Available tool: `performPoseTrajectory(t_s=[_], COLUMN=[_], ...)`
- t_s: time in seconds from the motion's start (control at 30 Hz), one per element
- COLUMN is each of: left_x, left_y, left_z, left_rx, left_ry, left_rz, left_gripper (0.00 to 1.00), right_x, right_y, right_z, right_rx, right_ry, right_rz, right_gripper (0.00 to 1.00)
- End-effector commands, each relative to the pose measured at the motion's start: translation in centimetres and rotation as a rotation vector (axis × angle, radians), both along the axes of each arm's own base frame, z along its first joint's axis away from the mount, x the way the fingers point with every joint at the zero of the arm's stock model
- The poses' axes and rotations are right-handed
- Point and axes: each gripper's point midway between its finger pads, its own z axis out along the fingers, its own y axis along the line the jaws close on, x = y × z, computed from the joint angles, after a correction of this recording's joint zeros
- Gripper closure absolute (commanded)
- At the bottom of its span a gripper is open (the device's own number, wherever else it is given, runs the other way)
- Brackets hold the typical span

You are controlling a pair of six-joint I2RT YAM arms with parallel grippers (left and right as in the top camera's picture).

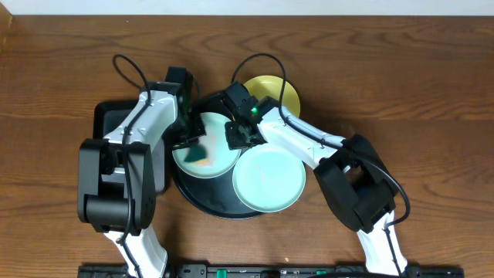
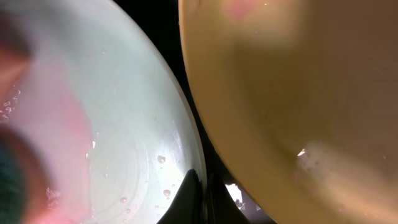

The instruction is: Clean dirty plates on tray and stack at the side

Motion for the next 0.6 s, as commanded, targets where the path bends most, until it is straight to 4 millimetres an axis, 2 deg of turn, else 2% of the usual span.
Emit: performPoseTrajectory(t_s=[0.0, 0.07, 0.17, 0.23, 0.27, 0.37, 0.4, 0.57], left_x=[-0.8, -0.8, -0.3, 0.0, 0.2, -0.1, -0.2, 0.6], left_y=[7.2, 6.4, 3.5, 0.4, -2.5, -6.2, -6.8, -6.9], left_z=[0.2, -0.1, -0.8, -1.0, -0.7, 0.4, 0.7, 0.7], left_rx=[0.399, 0.351, 0.169, -0.015, -0.184, -0.418, -0.457, -0.452], left_ry=[-0.01, 0.001, 0.012, 0.005, -0.012, -0.05, -0.058, -0.091], left_rz=[0.19, 0.168, 0.051, -0.064, -0.177, -0.338, -0.357, -0.359], left_gripper=[0.92, 0.93, 0.93, 0.93, 0.92, 0.93, 0.92, 0.93], right_x=[-0.1, 0.0, -0.1, -0.1, -0.1, -0.1, -0.1, -0.1], right_y=[-0.1, -0.1, -0.1, -0.1, -0.1, -0.1, -0.1, -0.1], right_z=[-1.0, -1.0, -1.0, -1.0, -1.0, -1.0, -1.0, -1.0], right_rx=[-0.034, -0.032, -0.032, -0.032, -0.032, -0.032, -0.032, -0.032], right_ry=[-0.003, -0.005, -0.005, -0.005, -0.005, -0.005, -0.005, -0.004], right_rz=[0.007, 0.007, 0.007, 0.007, 0.007, 0.007, 0.007, 0.007], right_gripper=[0.99, 0.99, 0.99, 0.99, 0.99, 0.99, 0.99, 0.99])
